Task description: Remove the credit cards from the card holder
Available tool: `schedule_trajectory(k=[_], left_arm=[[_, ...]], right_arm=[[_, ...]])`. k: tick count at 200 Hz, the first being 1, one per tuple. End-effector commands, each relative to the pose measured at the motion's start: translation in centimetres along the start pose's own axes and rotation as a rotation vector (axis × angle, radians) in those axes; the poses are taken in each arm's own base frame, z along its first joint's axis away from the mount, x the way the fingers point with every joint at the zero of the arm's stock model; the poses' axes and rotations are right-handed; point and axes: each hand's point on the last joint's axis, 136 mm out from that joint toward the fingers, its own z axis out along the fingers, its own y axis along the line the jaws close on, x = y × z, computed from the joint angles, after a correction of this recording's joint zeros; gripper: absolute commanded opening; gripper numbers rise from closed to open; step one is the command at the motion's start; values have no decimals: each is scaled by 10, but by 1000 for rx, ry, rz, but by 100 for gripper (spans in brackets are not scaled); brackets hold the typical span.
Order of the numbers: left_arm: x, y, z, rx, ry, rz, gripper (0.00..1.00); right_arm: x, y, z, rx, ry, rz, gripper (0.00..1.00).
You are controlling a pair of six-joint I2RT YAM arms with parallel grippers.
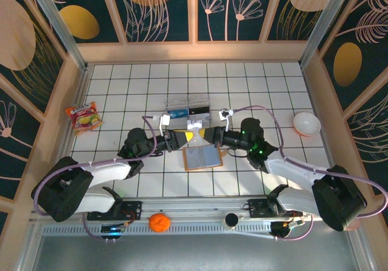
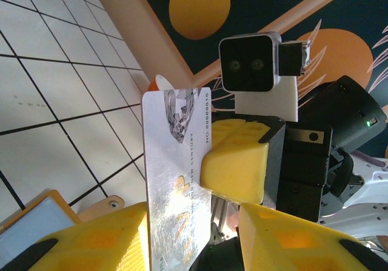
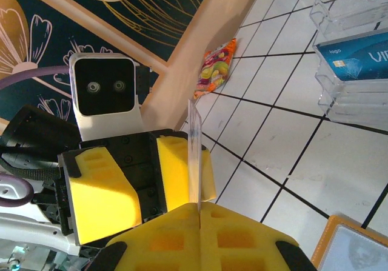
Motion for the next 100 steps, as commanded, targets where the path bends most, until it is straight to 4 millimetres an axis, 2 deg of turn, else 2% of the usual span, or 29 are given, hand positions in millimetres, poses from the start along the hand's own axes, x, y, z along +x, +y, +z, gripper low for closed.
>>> schedule_trajectory(k=[1,17,48,74,100], left_arm=[[-3,-11,-2,36,-3,30,39],[-1,-9,-2,24,10,32,29],[-2,-8,0,12,16,24,22],[-8,-8,5,-17,24,34,0],[-14,-2,9,-111,58,107,0]], right_arm=[[-7,6,4,-13,-21,-16,0],[-9,2,4,14,-30,-12,0],[-7,-1,6,33,-21,-10,0],[-2,-7,8,61,-9,-3,0],[-5,-24,-4,183,-24,-5,21]])
